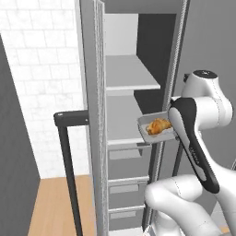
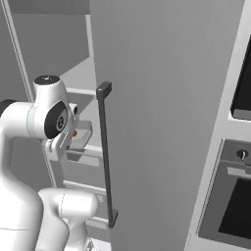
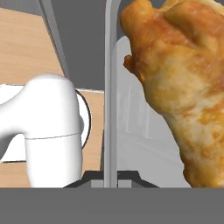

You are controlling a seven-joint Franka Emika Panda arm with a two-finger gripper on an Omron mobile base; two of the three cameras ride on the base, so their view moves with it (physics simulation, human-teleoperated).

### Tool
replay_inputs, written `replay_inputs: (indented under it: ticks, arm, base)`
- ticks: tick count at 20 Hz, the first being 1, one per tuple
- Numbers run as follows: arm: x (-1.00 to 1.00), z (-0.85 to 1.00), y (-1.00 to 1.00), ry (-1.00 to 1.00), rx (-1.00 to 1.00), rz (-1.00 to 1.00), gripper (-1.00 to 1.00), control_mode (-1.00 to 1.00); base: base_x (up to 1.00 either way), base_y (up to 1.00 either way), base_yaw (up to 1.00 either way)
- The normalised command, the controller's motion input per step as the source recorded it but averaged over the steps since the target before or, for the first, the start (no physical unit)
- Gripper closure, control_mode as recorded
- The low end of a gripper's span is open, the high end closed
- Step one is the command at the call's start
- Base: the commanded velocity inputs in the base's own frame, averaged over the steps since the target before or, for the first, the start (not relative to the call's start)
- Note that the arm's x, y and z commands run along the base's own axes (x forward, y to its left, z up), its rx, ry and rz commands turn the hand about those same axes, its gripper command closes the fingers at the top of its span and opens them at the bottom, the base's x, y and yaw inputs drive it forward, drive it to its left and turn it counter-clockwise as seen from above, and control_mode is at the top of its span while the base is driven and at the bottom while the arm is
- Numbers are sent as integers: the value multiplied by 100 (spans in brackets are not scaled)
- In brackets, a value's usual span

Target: Take the meat container that has the chicken drumstick and place it on the second highest rack of the freezer. Then take the vegetable container that has the garlic and cucumber and place it on the highest rack of the freezer.

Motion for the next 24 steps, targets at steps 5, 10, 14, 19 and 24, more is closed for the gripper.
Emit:
replay_inputs:
  ticks: [5, 10, 14, 19, 24]
  arm:
    - [0, 0, 0, 0, 0, 0, 100, 100]
    - [0, 0, 0, 0, 0, 0, 100, 100]
    - [0, 0, 0, 0, 0, 0, 100, 100]
    - [17, -30, 6, 0, 0, -1, 100, -100]
    - [53, -73, 7, 0, 0, 0, 100, -100]
  base:
    - [24, 44, -8]
    - [31, 38, -8]
    - [33, 27, -8]
    - [11, 10, -3]
    - [0, 0, 0]
